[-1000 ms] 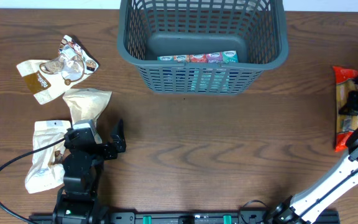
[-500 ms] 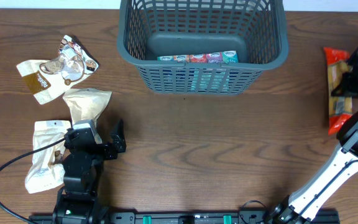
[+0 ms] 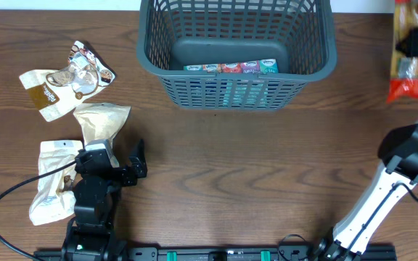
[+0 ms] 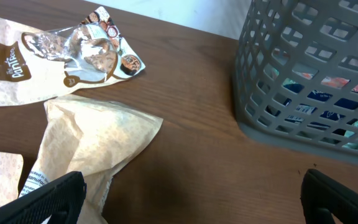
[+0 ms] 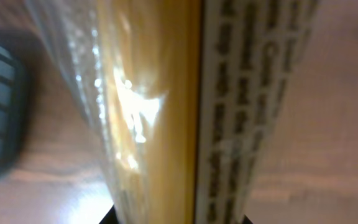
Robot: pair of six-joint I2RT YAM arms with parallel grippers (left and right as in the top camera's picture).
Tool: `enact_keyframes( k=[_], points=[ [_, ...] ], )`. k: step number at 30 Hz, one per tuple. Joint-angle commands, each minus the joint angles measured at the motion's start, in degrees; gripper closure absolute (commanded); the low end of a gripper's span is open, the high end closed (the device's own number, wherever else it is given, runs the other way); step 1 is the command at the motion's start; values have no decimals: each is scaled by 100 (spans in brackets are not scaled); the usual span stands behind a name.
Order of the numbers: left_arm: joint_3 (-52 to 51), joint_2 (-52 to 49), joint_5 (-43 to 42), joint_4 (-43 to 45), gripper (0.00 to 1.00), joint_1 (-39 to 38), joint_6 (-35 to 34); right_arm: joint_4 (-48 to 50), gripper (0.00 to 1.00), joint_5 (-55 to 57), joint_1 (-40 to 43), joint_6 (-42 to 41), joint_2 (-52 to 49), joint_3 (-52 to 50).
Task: Pack container
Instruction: 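Lift the spaghetti package with the right gripper and drop it into basket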
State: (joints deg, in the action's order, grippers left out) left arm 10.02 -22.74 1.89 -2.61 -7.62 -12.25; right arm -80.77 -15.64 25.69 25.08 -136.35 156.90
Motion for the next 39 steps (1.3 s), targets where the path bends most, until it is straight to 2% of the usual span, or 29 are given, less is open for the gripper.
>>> enact_keyframes(
  k=[1,6,10,17,19,27,33,37,39],
  points=[
    [120,-11,9,7,1,-17,-55,254,99,-474,-597,39,1010,623],
    [120,-11,9,7,1,-17,-52,769,99,-474,-1464,501,1613,673],
    [120,-11,9,7,1,-17,-52,999,99,-291,-2253,1196,1864,673],
    [120,-11,11,9,2,-17,-52,525,99,-481,-3541,3480,1825,503],
    [120,-11,11,9,1,-17,-52,387,99,-601,-3779,3908,1757,323],
    [120,-11,11,13,1,-17,-52,444,99,-708,-4037,4037,1126,-697],
    [120,-11,11,13,1,-17,-52,514,98,-706,-3995,4004,529,-997],
    [120,-11,11,13,1,-17,-52,573,93,-686,-3987,3858,238,-997],
    [120,-11,11,13,1,-17,-52,597,76,-686,-3987,3801,219,-997]
  ],
)
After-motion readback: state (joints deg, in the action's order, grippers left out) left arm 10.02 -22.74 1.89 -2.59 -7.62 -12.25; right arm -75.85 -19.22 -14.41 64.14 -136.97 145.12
